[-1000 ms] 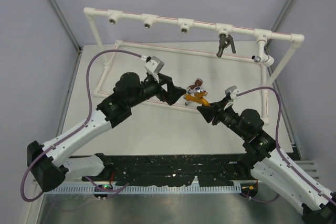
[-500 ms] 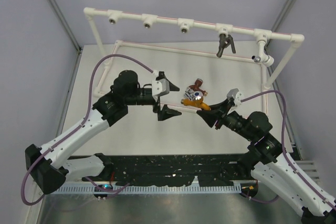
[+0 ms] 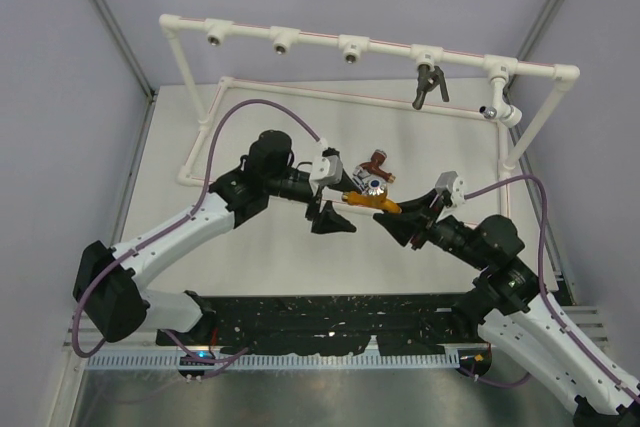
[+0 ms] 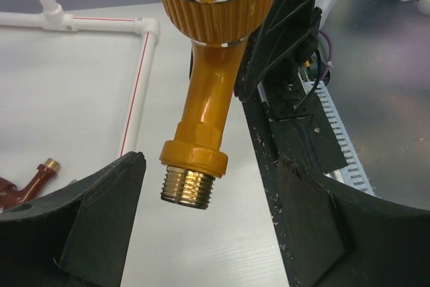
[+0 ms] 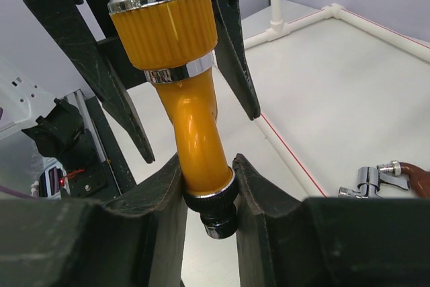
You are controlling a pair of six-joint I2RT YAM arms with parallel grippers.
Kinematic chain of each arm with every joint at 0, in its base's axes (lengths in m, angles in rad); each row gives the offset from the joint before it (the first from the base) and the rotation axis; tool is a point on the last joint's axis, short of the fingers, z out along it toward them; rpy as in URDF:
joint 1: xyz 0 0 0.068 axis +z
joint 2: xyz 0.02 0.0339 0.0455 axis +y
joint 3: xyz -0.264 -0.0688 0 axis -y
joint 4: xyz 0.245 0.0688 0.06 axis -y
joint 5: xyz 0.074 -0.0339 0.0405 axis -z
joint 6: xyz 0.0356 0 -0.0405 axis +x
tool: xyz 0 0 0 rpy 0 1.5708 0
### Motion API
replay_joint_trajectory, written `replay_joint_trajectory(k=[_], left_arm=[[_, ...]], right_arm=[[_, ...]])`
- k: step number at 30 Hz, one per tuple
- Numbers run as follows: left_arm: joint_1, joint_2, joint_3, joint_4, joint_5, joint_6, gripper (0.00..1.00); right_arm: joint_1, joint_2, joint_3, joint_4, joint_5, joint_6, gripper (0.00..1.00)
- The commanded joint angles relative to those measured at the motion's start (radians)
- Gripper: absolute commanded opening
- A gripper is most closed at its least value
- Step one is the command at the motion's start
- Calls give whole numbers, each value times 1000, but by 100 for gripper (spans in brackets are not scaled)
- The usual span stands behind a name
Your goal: Install the water faucets
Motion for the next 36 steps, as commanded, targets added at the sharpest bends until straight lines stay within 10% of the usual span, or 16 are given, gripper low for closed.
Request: replay_joint_trajectory(k=[1, 8, 12, 15, 17, 36], left_arm=[[-21, 7, 56, 86, 61, -59, 82], [-23, 28, 37, 229, 107, -168, 50], [-21, 33, 31, 255, 120, -205, 0], [-23, 16, 33, 226, 92, -208, 0], [-23, 1, 39, 175, 42, -194, 0], [-64, -62, 89, -26, -80, -177, 0]], right_arm=[[0, -21, -2, 86, -7, 16, 5], [0, -43, -28, 84, 6, 23, 5], [0, -58, -25, 58, 19, 14, 6], [0, -80, -20, 31, 26, -6, 40], [0, -93, -5, -12, 54, -24, 93], [-1, 98, 241, -216, -83, -251, 100]])
